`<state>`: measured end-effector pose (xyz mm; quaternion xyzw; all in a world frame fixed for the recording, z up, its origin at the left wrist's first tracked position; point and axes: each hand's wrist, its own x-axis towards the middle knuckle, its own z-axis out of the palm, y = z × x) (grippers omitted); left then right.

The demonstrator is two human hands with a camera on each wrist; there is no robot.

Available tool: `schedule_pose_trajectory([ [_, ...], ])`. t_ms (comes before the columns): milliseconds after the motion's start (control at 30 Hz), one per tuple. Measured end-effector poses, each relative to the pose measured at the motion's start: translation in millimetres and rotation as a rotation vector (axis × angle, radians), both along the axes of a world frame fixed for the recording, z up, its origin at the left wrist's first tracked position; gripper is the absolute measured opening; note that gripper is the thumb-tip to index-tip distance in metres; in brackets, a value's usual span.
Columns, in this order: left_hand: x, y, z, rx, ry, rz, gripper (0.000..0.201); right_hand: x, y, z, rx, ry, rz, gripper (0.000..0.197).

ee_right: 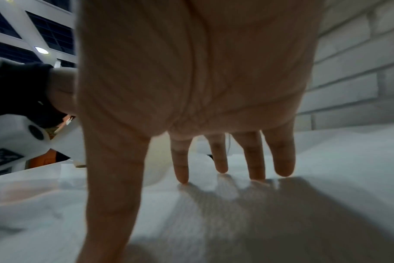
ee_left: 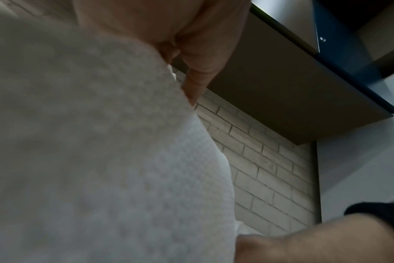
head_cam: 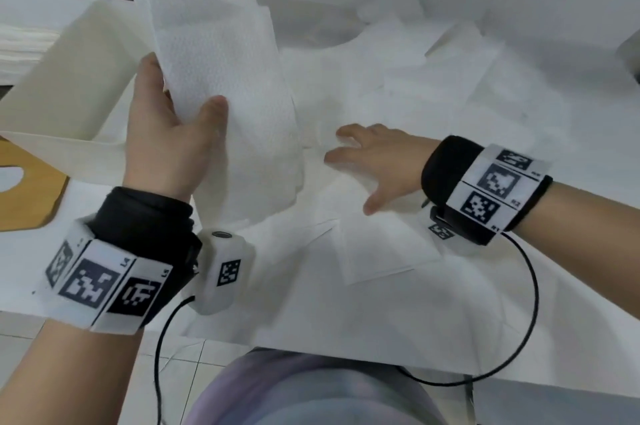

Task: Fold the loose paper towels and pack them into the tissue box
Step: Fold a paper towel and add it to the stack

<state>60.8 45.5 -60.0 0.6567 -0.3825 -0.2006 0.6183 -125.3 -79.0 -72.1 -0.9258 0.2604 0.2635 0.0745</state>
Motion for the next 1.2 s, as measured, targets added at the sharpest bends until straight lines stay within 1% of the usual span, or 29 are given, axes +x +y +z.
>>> schedule_pose_trajectory([
  [133,-2,1,1,0.043,-0.022,-0.018,0.030,0,-4,-5,-0.023,0.014,0.023,0.081],
  [267,-3,-1,0,0.073,-0.022,-0.016,0.034,4,-10,-5,-0.106,-0.042,-0.021,0.095],
  [333,-2,-1,-1,0.075,-0.024,-0.010,0.033,7,-15,-4,-0.095,-0.043,-0.088,0.097],
  [367,-2,-2,-2,0.079,-0.026,-0.003,0.033,8,-17,-3,-0.086,-0.051,-0.125,0.092],
  [400,-1,-2,-3,0.086,-0.027,0.005,0.034,9,-20,-3,-0.084,-0.077,-0.146,0.079],
  [467,0,-3,-5,0.093,-0.022,0.017,0.037,8,-25,1,-0.083,-0.197,-0.160,0.035],
  [500,0,-4,-6,0.095,-0.019,0.022,0.037,7,-27,5,-0.072,-0.267,-0.175,0.017],
  [533,0,-4,-6,0.097,-0.021,0.027,0.037,4,-31,10,-0.058,-0.332,-0.196,0.009],
  [600,-1,-4,-6,0.094,-0.032,0.044,0.038,-1,-39,22,-0.037,-0.475,-0.245,0.014],
  [667,-1,-4,-7,0.084,-0.041,0.058,0.040,-7,-47,37,-0.016,-0.659,-0.316,0.017],
  [733,-1,-4,-7,0.079,-0.043,0.067,0.047,-13,-53,56,-0.026,-0.826,-0.350,0.019],
  [800,-4,-3,-6,0.068,-0.031,0.061,0.059,-20,-53,74,-0.008,-0.970,-0.385,0.018],
  [833,-6,-3,-6,0.061,-0.027,0.052,0.065,-22,-52,81,0.030,-1.054,-0.419,0.016],
  [900,-6,-4,-9,0.040,-0.037,0.020,0.074,-25,-45,92,0.168,-1.246,-0.510,0.028],
  [933,-8,-5,-9,0.027,-0.032,0.001,0.075,-25,-42,95,0.256,-1.322,-0.547,0.031],
  [1000,-10,-8,-10,0.021,-0.009,-0.041,0.067,-22,-34,97,0.426,-1.409,-0.614,0.028],
  [1067,-14,-13,-11,0.046,0.057,-0.092,0.051,-15,-23,97,0.584,-1.500,-0.683,0.021],
  [1133,-22,-15,-10,0.063,0.147,-0.135,0.040,-7,-11,91,0.667,-1.500,-0.670,0.006],
  [1200,-28,-17,-7,0.021,0.270,-0.136,0.033,-2,-1,80,0.661,-1.371,-0.695,0.009],
])
